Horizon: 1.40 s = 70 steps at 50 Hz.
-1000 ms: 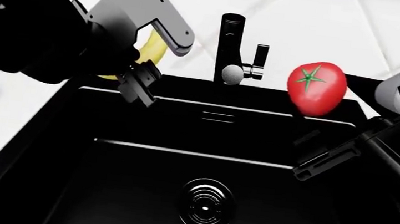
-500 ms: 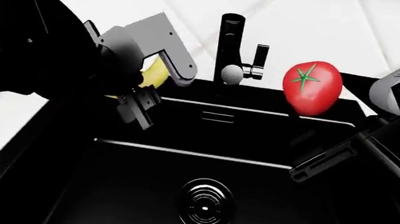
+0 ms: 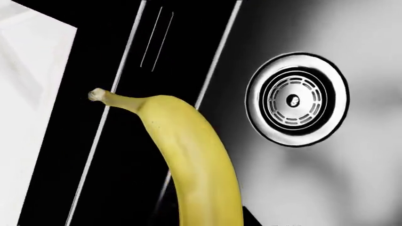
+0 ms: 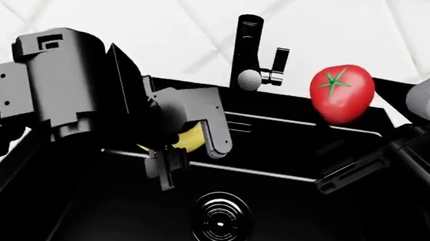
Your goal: Pick up the fruits and vegetables and place them in the sink. Turn on the sink faucet to wash them. Then turn the sink off and put them in the tray.
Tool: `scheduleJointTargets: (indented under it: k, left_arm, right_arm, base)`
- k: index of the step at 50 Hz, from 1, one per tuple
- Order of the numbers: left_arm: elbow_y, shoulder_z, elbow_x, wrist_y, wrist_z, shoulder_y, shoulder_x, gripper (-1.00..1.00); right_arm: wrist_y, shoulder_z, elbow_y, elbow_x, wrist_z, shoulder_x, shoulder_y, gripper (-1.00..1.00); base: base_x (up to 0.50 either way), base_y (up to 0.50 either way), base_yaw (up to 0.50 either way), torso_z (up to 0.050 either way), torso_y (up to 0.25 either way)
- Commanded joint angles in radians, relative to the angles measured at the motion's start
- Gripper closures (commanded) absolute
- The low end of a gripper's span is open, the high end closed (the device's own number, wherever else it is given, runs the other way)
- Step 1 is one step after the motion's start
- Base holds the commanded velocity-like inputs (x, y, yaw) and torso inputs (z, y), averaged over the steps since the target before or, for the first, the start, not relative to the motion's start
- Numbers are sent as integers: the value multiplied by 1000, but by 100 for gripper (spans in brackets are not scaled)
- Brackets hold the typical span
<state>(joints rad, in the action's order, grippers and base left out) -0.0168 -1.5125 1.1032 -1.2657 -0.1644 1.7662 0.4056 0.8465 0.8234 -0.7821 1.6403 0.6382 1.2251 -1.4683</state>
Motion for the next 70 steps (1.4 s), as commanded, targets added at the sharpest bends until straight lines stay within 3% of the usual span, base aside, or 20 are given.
scheduleJointTargets:
  k: [1, 25, 43, 48, 49, 55, 70]
  left_arm:
    - [34, -106, -92, 84, -123, -32, -74, 100]
    - [313, -205, -208, 263, -298, -178, -297, 100]
    - [475, -265, -271, 323, -400, -252, -399, 100]
    - [491, -203, -375, 278, -440, -294, -405, 100]
    - [490, -189, -395, 269, -447, -301, -405, -100]
    - [446, -150, -431, 228, -441, -299, -391, -100]
    - [140, -24, -351, 93, -276, -241, -231, -100]
  right_arm:
    - [-5, -19, 3, -32, -4, 22, 1, 100]
    - [-69, -14, 11, -91, -9, 48, 75, 100]
    - [-80, -12, 14, -111, -16, 46, 94, 100]
    - [-84, -13, 14, -114, -19, 50, 98, 100]
    - [-83, -13, 14, -112, -18, 50, 97, 100]
    - [-85, -16, 9, -108, -21, 56, 99, 100]
    - [-54, 8, -12, -58, -72, 80, 126, 100]
  base:
    - [0, 0, 0, 0, 0]
    - [0, 0, 0, 0, 0]
    - [0, 0, 0, 0, 1]
    - [0, 0, 0, 0, 0]
    - [0, 0, 0, 10, 0]
    - [0, 0, 0, 0, 0]
    - [0, 0, 0, 0, 1]
